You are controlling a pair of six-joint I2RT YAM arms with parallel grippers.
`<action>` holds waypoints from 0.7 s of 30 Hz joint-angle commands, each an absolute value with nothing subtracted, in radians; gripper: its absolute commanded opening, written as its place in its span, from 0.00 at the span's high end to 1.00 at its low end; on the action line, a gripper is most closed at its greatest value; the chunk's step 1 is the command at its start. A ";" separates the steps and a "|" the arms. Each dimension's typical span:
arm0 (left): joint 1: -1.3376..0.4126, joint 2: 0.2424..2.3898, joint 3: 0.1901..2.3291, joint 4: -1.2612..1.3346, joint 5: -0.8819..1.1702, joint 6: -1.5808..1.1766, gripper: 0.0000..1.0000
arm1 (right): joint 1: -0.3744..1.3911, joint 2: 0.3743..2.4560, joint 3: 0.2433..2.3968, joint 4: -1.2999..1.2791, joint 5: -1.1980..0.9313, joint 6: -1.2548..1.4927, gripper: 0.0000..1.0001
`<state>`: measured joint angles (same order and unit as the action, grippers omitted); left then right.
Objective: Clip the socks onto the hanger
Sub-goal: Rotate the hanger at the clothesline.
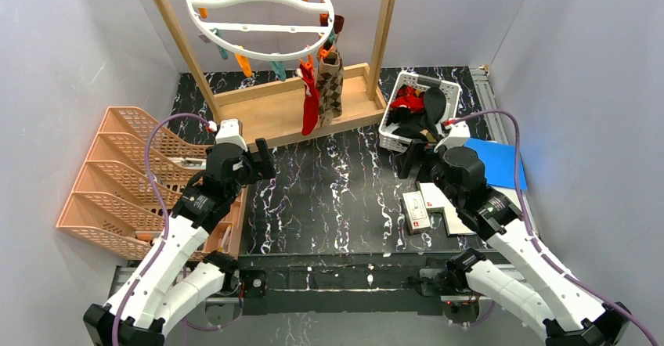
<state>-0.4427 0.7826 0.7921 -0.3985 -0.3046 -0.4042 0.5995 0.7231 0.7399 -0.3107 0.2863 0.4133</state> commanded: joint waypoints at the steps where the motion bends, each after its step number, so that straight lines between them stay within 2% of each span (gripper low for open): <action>1: -0.448 0.793 0.797 -0.406 -0.310 -0.393 0.02 | 0.597 0.698 0.747 -0.230 0.280 0.521 0.01; 8: -0.448 0.765 0.779 -0.395 -0.308 -0.372 0.02 | 0.597 0.838 1.014 -0.247 0.063 0.615 0.02; 14: -0.448 0.748 0.769 -0.377 -0.291 -0.367 0.02 | 0.605 0.977 1.150 -0.021 -0.201 0.907 0.10; 16: -0.448 0.746 0.764 -0.372 -0.284 -0.367 0.02 | 0.636 1.040 1.180 0.051 -0.216 0.982 0.12; 21: -0.448 0.743 0.762 -0.369 -0.275 -0.365 0.02 | 0.758 1.193 1.267 0.118 -0.102 1.050 0.12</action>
<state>-0.4427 0.7612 0.7757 -0.3843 -0.2878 -0.3786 0.6842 1.1034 1.2026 -0.0177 -0.1143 0.9188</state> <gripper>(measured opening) 0.983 0.882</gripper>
